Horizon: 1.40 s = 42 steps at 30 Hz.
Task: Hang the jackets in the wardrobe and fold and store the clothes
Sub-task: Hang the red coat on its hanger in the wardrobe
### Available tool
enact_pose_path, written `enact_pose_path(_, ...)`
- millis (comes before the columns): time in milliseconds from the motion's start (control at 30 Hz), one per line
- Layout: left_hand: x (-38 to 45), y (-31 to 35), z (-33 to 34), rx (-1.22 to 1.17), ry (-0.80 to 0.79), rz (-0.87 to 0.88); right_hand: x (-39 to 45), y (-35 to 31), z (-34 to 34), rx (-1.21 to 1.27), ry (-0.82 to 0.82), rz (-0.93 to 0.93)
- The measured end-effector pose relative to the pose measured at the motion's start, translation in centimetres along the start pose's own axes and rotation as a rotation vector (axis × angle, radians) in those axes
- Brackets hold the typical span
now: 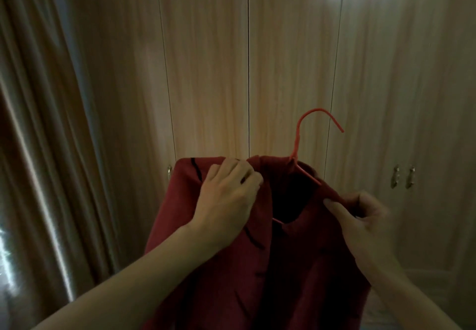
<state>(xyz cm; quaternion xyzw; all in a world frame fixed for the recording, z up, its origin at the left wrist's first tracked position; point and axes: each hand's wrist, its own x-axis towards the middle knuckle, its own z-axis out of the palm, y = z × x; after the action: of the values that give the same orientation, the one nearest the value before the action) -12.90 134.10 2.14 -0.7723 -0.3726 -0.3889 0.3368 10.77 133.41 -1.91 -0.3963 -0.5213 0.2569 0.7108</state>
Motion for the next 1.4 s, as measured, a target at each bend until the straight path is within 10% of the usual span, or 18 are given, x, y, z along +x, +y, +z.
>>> enact_pose_path(567,3.9,-8.8,-4.3,-0.453,-0.354,-0.133,2.6,-1.9,-0.8,-0.046,-0.013,-0.082)
enact_pose_path(1133,-0.1,-6.8,0.9,-0.475,-0.050,-0.251,4.7,-1.6,-1.3,-0.495,-0.322,-0.228)
enact_pose_path(1400,-1.7,-6.5,1.1,-0.393,-0.111,-0.178,5.6,-2.5,-0.5,-0.530,-0.142,-0.283)
